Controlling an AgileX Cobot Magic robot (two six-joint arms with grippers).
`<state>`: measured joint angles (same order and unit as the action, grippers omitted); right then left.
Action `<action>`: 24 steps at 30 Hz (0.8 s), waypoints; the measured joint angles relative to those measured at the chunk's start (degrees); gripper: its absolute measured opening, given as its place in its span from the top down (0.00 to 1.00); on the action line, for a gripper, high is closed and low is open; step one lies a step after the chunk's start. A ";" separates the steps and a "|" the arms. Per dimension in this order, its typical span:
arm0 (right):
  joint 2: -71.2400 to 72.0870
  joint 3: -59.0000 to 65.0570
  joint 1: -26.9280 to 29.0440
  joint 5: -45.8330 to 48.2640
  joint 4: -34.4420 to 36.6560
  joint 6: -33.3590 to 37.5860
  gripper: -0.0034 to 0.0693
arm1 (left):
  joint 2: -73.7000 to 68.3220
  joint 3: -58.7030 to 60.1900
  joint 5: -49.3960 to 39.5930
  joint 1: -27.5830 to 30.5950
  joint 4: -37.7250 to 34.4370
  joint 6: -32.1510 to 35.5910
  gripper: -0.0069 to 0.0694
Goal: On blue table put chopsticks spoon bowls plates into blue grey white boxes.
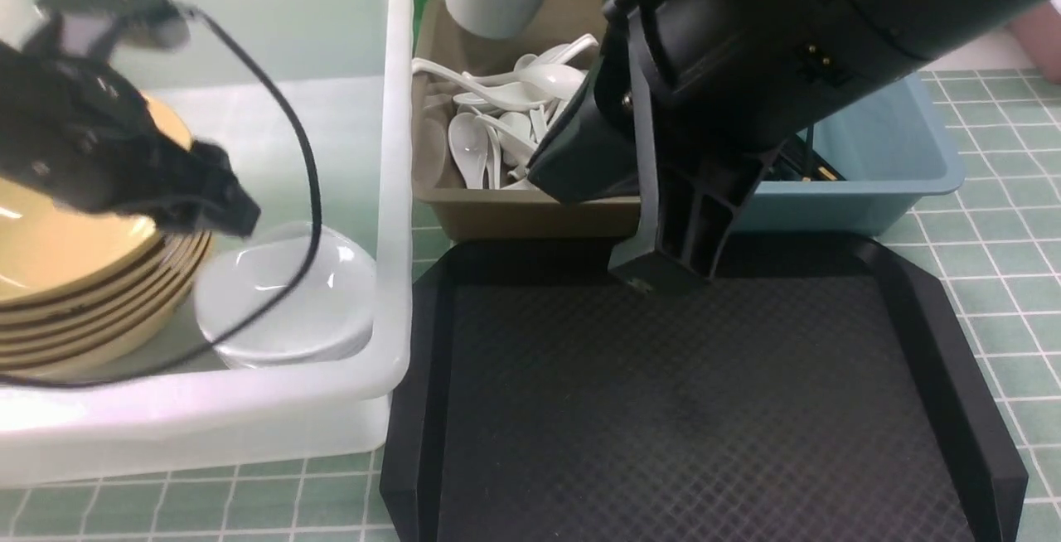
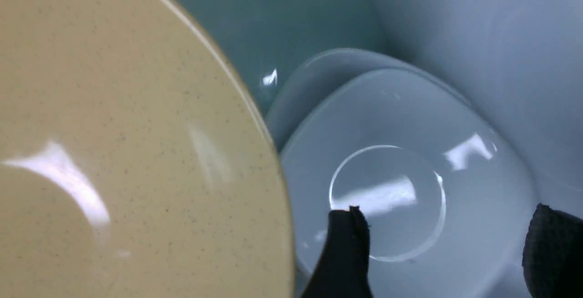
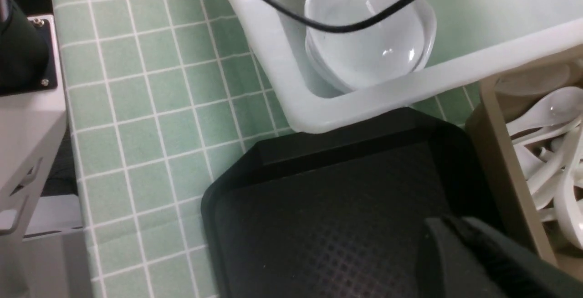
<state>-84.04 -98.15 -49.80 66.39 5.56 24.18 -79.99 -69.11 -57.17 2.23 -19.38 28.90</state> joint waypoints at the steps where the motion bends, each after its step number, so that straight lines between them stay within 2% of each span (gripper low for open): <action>1: 0.39 0.00 0.00 -0.50 -0.38 0.00 0.89 | 1.34 -2.35 -3.32 0.00 -0.06 -1.18 0.31; 3: 0.99 0.00 0.00 -0.88 -0.85 0.00 0.89 | 3.01 -4.10 -6.27 0.00 -0.10 -2.89 0.33; 5: 2.45 0.00 0.00 -0.96 -1.53 -0.34 0.89 | 6.19 -5.70 -10.86 0.00 0.51 -6.69 0.40; 11: 8.47 4.62 0.00 -2.63 -2.22 -2.02 0.88 | 17.38 -0.78 -13.59 -0.05 5.81 -9.25 0.72; 12: 10.72 7.73 0.00 -4.15 -2.33 -2.90 0.88 | 21.33 2.39 -13.24 -0.05 6.93 -9.31 0.81; 13: 12.85 11.43 0.00 -6.45 -2.40 -3.62 0.88 | 24.42 5.53 -12.01 -0.05 7.40 -9.31 0.87; 16: 17.36 17.35 0.00 -11.00 -2.40 -4.47 0.87 | 31.69 11.86 -8.14 -0.05 7.47 -9.31 0.91; 17: 21.07 22.98 0.00 -16.10 -2.40 -4.58 0.87 | 37.81 16.78 -5.00 -0.05 7.47 -9.25 0.91; 24: 36.83 41.04 0.00 -34.87 -2.40 -5.44 0.86 | 57.72 35.25 4.47 -0.05 7.42 -10.34 0.91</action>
<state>-47.21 -57.11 -49.80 31.52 3.16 18.75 -22.27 -33.86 -52.70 2.18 -11.96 18.57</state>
